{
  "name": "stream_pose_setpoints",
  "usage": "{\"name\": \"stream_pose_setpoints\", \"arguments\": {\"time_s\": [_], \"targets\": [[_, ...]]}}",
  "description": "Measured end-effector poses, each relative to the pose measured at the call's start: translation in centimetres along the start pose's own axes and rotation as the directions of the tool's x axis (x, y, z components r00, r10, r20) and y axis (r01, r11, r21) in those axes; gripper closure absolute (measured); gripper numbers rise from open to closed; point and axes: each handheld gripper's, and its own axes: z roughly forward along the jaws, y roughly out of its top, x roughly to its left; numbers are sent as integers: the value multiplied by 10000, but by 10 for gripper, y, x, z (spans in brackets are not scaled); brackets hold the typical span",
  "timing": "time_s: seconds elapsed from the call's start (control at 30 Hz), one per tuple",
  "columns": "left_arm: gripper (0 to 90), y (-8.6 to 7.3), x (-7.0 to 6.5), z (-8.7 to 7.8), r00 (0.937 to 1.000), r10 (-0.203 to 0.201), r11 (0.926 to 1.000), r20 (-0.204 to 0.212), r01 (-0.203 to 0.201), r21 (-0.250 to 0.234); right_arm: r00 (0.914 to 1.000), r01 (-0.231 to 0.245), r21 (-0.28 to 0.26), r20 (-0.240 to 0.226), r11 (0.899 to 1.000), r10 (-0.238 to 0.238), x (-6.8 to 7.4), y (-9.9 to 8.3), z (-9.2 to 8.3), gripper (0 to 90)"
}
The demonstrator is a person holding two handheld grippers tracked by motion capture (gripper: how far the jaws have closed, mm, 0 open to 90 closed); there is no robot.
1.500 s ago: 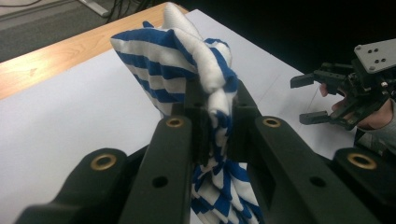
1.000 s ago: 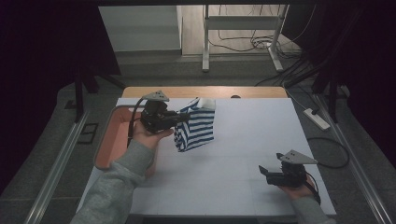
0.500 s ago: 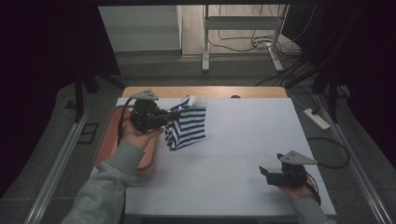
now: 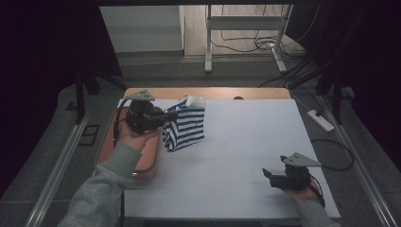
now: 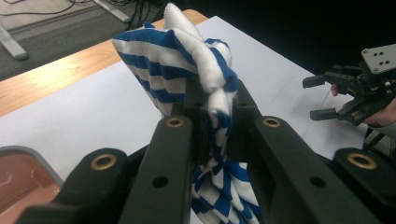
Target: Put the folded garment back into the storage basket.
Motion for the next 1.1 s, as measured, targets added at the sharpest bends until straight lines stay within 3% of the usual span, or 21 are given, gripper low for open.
{"name": "stream_pose_setpoints", "arguments": {"time_s": [1.1], "targets": [[818,-5,7,-26,9994,-44,9999,-346,39,-148,10000,2,62,42,10000,-2,0,0,1,149]]}}
